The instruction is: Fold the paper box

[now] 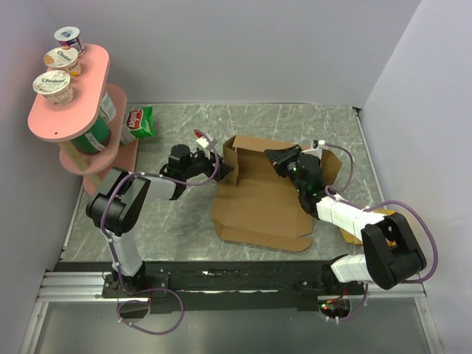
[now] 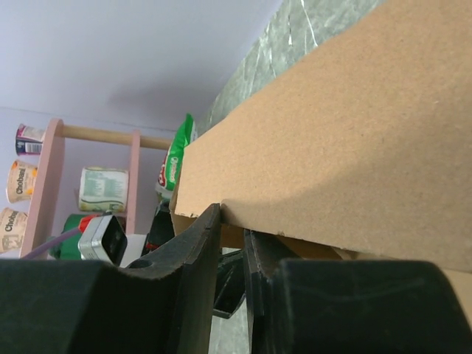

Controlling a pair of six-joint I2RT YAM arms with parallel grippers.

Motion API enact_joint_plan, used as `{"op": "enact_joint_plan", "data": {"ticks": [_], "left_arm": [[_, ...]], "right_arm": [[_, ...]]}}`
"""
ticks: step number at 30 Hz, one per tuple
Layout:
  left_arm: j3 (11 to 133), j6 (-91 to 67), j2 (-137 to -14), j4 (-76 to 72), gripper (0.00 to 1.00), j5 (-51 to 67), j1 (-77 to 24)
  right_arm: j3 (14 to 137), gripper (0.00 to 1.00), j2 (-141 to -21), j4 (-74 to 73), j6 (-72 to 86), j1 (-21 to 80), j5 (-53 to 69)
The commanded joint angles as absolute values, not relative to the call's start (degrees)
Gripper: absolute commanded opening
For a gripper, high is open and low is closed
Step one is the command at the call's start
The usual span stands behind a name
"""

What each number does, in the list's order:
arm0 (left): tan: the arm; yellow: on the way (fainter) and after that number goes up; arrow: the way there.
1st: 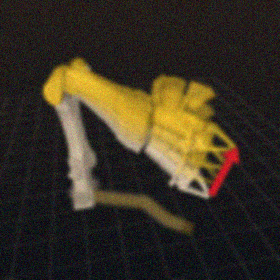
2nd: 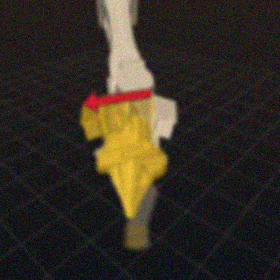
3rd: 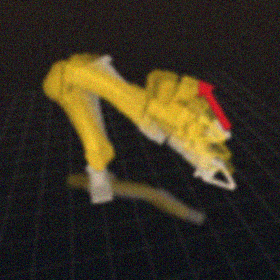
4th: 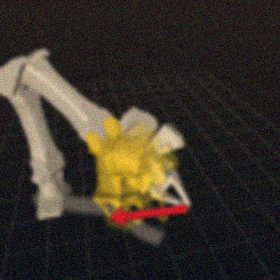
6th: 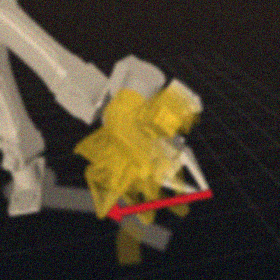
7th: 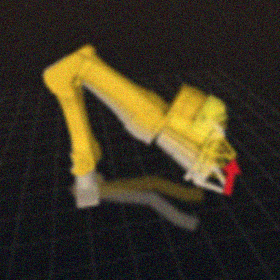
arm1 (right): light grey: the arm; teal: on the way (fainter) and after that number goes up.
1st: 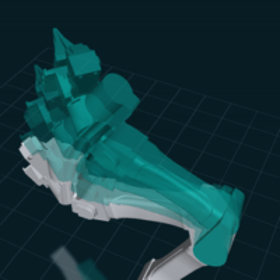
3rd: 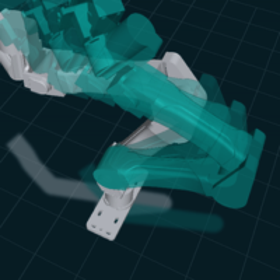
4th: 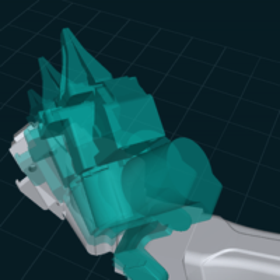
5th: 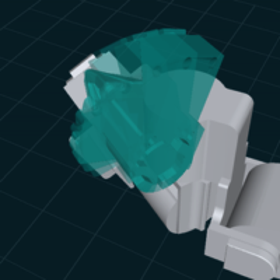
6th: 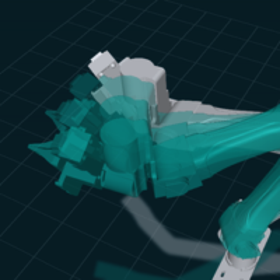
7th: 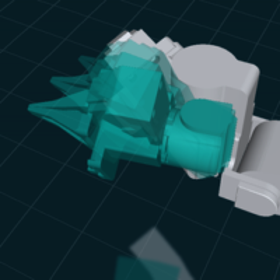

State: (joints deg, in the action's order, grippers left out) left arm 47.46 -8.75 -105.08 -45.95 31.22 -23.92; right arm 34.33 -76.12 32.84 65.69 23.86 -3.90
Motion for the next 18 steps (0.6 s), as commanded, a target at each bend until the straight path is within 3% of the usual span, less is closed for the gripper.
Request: {"op": "enact_joint_plan", "data": {"ticks": [1,8,18], "left_arm": [[49.9,-9.0,-106.3,-51.3,0.72,32.7,-24.6],[52.6,-5.5,-107.8,-48.2,0.69,28.7,-28.6],[57.1,-11.1,-109.8,-43.7,0.68,1.2,-35.3]], "right_arm": [[36.5,0.24,-77.2,32.1,62.8,23.6,-4.1],[36.7,0.24,-77.1,31.7,62.4,23.6,-3.9],[36.8,0.24,-78.2,33.4,63.4,24.0,-2.5]]}}
